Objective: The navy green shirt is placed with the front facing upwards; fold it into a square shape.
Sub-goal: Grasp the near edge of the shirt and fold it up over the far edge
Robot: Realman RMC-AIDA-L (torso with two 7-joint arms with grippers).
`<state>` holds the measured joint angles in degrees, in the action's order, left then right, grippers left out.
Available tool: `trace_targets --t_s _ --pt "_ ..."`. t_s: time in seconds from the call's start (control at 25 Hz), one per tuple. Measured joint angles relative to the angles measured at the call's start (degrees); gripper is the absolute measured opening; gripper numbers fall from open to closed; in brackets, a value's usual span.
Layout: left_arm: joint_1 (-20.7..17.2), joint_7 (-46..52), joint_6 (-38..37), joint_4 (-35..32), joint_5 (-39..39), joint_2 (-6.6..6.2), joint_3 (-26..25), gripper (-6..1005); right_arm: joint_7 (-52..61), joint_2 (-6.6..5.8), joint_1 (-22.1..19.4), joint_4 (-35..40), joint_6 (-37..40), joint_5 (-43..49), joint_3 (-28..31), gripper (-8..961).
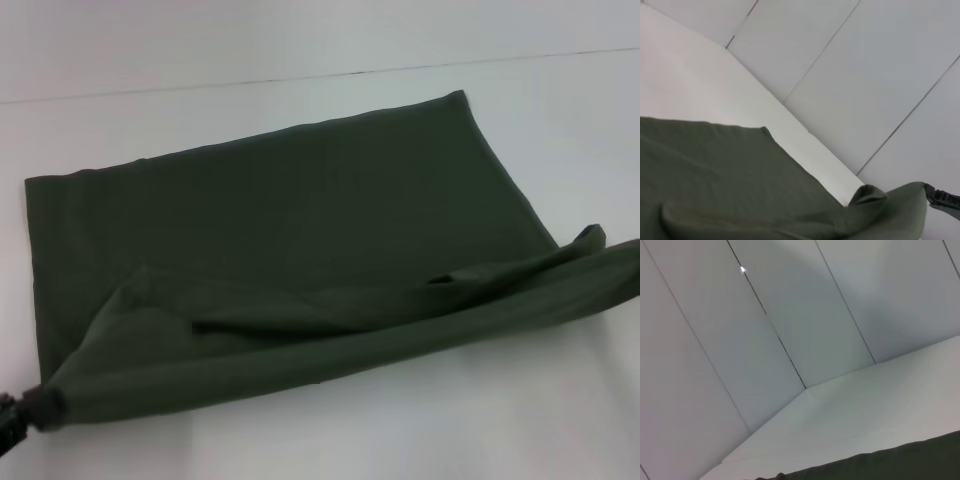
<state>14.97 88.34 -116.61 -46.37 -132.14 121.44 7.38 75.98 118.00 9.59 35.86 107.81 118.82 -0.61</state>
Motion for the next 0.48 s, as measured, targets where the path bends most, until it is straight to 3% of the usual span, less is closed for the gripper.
trace_targets --t_s 0.2,0.48 --pt "2.05 0.49 1.41 0.64 0.27 -0.3 -0.84 20 0.34 0.01 0.19 0.0 -0.6 0.06 -0.03 31" --pt "4.49 1.16 1.85 1.24 0.81 -1.7 -1.24 19 -4.31 1.4 -1.86 -0.48 0.36 0.76 0.17 31"
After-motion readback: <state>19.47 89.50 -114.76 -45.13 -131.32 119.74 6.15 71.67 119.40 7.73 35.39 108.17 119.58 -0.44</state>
